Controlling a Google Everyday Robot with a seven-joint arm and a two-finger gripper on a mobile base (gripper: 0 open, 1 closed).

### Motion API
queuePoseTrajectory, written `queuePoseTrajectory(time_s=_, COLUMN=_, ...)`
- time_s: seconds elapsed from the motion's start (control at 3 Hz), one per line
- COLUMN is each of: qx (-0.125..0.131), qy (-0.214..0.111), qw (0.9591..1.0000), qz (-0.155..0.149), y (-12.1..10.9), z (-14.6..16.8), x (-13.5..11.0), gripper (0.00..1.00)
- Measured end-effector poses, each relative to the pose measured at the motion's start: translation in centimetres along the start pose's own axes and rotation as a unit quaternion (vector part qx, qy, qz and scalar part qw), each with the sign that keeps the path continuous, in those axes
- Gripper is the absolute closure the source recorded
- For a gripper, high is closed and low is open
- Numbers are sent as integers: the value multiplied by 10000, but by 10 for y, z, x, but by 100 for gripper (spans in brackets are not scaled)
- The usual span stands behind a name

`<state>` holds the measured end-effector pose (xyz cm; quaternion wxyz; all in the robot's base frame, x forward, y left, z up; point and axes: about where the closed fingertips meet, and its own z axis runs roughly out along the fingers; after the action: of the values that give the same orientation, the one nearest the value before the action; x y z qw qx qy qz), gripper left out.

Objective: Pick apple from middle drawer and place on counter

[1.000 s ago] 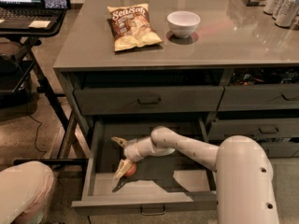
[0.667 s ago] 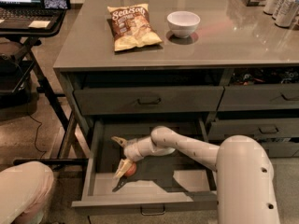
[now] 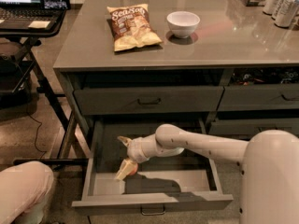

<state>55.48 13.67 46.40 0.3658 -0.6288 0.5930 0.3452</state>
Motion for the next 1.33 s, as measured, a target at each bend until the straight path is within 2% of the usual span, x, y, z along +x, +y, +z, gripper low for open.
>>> queuePoseTrajectory(time_s=0.33, qx=83, qy=284, qw=9992, qz=260, y=14, z=-27, x=-4, gripper=0)
queuePoseTrajectory(time_s=0.67, qx=92, qy=402, qw=9983, qz=404, y=13, z=-54, x=19, gripper=0)
queuePoseTrajectory(time_s=1.0, qx=90, qy=345, qw=9983, qz=455, y=4, z=-78, x=51, gripper=0)
queuePoseTrajectory(time_s=1.33, qx=22, qy=230, qw=9987, qz=451, y=-7, z=-74, x=74, gripper=0)
